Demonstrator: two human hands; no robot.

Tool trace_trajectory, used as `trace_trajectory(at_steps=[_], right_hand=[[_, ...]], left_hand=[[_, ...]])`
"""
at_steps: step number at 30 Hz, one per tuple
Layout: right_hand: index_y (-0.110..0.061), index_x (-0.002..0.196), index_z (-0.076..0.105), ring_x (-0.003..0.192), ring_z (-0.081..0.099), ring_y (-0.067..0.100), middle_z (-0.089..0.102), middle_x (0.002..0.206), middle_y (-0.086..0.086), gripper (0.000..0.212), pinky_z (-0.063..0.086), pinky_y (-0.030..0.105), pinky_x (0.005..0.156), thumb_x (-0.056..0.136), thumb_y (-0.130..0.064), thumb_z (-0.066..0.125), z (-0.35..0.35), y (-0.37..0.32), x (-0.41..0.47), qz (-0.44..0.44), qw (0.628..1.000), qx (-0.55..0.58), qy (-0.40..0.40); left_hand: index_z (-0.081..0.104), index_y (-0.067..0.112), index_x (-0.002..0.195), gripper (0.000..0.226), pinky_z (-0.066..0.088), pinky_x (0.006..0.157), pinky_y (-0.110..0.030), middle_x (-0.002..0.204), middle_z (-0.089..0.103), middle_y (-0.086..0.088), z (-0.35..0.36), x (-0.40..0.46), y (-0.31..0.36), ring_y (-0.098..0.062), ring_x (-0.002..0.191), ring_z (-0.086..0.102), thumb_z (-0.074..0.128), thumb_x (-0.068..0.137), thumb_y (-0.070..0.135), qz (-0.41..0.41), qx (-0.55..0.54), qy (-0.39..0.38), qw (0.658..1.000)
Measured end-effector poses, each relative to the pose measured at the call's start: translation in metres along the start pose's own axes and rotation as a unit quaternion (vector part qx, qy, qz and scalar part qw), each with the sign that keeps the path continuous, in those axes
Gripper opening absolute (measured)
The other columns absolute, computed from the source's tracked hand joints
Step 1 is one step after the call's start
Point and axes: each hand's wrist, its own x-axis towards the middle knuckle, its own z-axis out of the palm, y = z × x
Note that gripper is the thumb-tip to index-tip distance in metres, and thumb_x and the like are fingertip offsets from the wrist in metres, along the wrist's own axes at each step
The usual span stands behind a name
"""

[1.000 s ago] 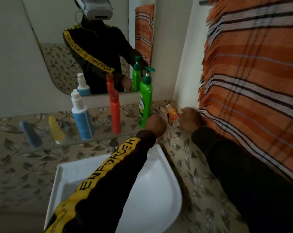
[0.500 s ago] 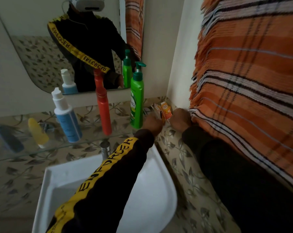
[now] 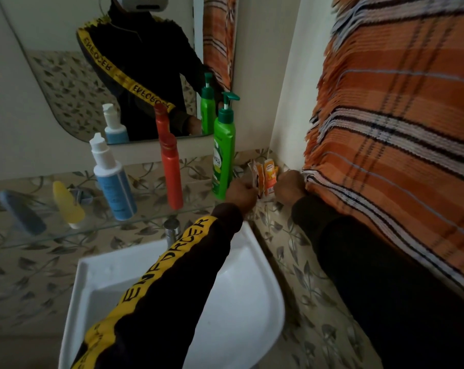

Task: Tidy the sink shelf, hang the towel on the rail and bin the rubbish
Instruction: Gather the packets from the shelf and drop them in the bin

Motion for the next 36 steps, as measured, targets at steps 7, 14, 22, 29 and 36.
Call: trace_trajectory(at_steps=[7, 14, 22, 29, 36], right_hand=[[0.007, 0.133, 0.054, 0.126, 0.053, 0.041, 0.056, 0.136, 0.027, 0.039, 0.043, 0.042, 0.101, 0.097, -0.009, 0.049, 0.003, 0.006, -0.02, 0.007, 1.0, 0.016, -0.008], [0.004, 0.139, 0.05, 0.128, 0.053, 0.038, 0.054, 0.139, 0.025, 0.042, 0.035, 0.029, 0.084, 0.099, -0.009, 0.047, 0.006, 0.003, -0.046, 0.019, 0.999, 0.043, -0.021], [0.001, 0.122, 0.065, 0.094, 0.053, 0.023, 0.064, 0.126, 0.023, 0.033, 0.046, 0.031, 0.083, 0.094, -0.012, 0.054, 0.016, -0.004, -0.08, 0.025, 0.996, 0.086, -0.018], [-0.017, 0.083, 0.06, 0.088, 0.059, 0.023, 0.064, 0.096, 0.012, 0.007, 0.058, 0.042, 0.089, 0.087, -0.011, 0.058, 0.03, -0.017, -0.112, 0.028, 0.987, 0.156, 0.009], [-0.016, 0.064, 0.058, 0.066, 0.061, 0.02, 0.063, 0.069, 0.003, 0.014, 0.044, 0.028, 0.055, 0.076, -0.01, 0.055, 0.038, -0.015, -0.148, 0.049, 0.974, 0.218, 0.04]], left_hand=[[0.071, -0.006, 0.077, 0.015, 0.054, 0.065, -0.041, 0.066, 0.058, -0.015, -0.004, -0.016, -0.003, -0.022, 0.063, 0.055, 0.059, 0.08, 0.002, 0.017, 0.035, 0.005, 0.999], [0.075, 0.002, 0.086, 0.018, 0.059, 0.078, -0.048, 0.085, 0.072, -0.022, -0.017, -0.035, -0.012, -0.032, 0.076, 0.067, 0.058, 0.082, 0.007, 0.021, 0.054, -0.008, 0.998], [0.077, 0.007, 0.091, 0.023, 0.056, 0.078, -0.038, 0.086, 0.072, -0.017, -0.048, -0.074, -0.017, -0.027, 0.077, 0.063, 0.057, 0.082, 0.002, 0.018, 0.01, -0.004, 1.0], [0.073, 0.001, 0.093, 0.019, 0.046, 0.053, -0.021, 0.071, 0.062, -0.008, -0.083, -0.107, -0.019, -0.016, 0.058, 0.054, 0.057, 0.082, 0.0, 0.023, -0.026, -0.028, 0.999], [0.073, 0.007, 0.085, 0.013, 0.053, 0.065, -0.033, 0.065, 0.063, -0.006, -0.087, -0.136, -0.026, -0.019, 0.058, 0.056, 0.061, 0.083, 0.005, 0.03, -0.014, -0.014, 0.999]])
